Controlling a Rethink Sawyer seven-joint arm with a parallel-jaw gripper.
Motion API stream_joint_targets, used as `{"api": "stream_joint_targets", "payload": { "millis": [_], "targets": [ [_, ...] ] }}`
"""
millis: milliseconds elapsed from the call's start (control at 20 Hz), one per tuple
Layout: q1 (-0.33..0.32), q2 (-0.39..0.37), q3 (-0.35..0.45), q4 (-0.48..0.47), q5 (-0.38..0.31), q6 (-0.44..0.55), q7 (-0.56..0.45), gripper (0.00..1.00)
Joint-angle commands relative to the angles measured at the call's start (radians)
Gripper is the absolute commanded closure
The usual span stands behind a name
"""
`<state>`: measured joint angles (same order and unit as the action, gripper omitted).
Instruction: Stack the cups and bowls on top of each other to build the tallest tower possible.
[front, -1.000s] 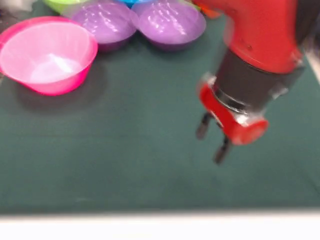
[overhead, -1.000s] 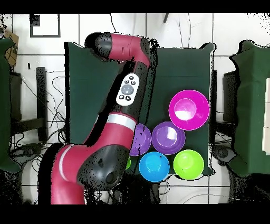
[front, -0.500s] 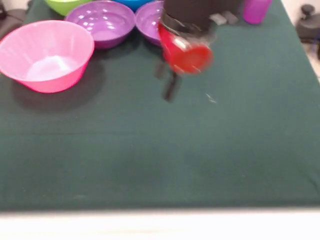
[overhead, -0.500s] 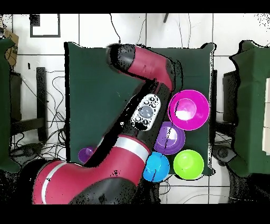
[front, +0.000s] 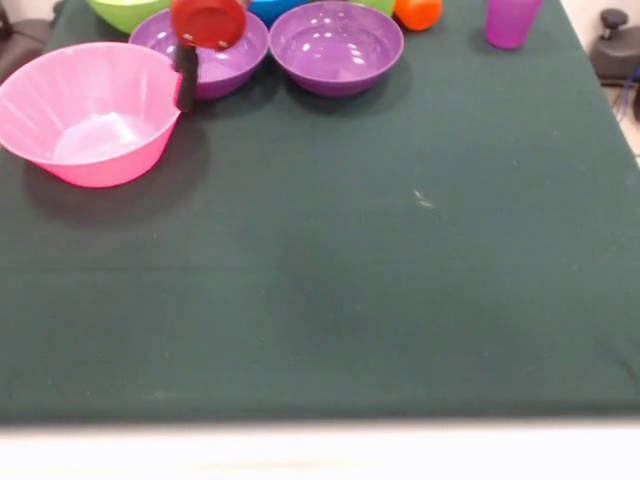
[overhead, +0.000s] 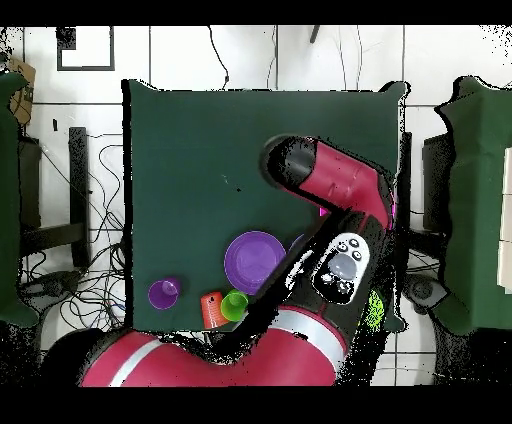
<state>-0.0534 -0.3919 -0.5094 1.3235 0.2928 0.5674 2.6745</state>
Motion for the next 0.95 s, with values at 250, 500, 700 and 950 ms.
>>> {"api": "stream_joint_targets", "payload": {
  "millis": [250,500,700,950],
  "targets": [
    [-0.044,0.0,0.259,0.226,-0.17,-0.193,-0.128,0.0],
    [-0.042,0.005,0.263,0.224,-0.198,-0.192,-0.092,0.0],
    [0.029,0.047,0.148,0.158,-0.275,-0.196,-0.068,0.0],
    [0.0,0.041,0.175,0.147,-0.313,-0.233,-0.063,0.0]
  ]
}}
